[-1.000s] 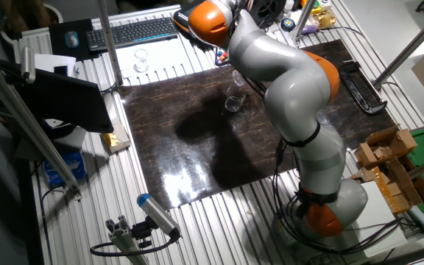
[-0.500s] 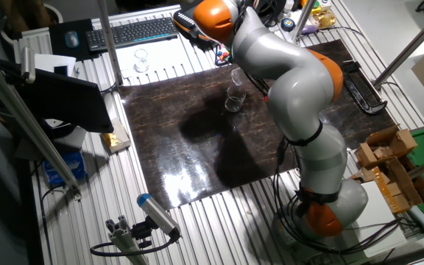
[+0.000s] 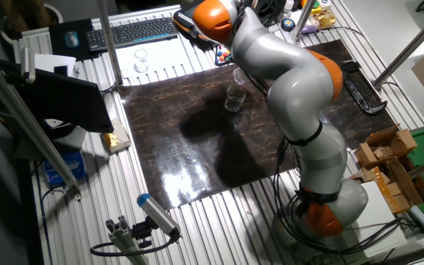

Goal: Pour the water from one cup into another empty cup

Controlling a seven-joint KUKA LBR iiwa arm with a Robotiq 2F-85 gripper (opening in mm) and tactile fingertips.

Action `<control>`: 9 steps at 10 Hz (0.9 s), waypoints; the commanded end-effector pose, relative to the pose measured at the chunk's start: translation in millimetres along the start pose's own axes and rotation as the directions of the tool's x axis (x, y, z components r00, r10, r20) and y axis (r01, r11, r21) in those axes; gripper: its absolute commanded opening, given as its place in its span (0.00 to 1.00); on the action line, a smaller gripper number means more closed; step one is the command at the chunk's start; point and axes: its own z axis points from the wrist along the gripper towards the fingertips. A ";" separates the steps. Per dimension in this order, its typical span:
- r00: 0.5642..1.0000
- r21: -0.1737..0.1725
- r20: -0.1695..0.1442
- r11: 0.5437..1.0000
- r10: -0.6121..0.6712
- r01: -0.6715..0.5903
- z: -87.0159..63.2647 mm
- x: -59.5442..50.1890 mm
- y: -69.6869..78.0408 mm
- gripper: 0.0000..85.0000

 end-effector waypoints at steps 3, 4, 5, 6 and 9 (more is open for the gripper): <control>0.999 0.053 0.004 0.998 0.033 -0.033 23.5 4.7 -16.3 0.01; 0.999 0.059 0.010 0.997 0.047 -0.048 36.0 6.3 -17.1 0.01; 0.999 0.070 0.009 0.996 0.052 -0.053 47.9 6.5 -20.0 0.01; 0.998 0.077 0.009 0.995 0.054 -0.055 59.5 8.3 -23.9 0.01; 0.999 0.091 0.005 0.995 0.045 -0.045 87.3 20.5 -24.0 0.01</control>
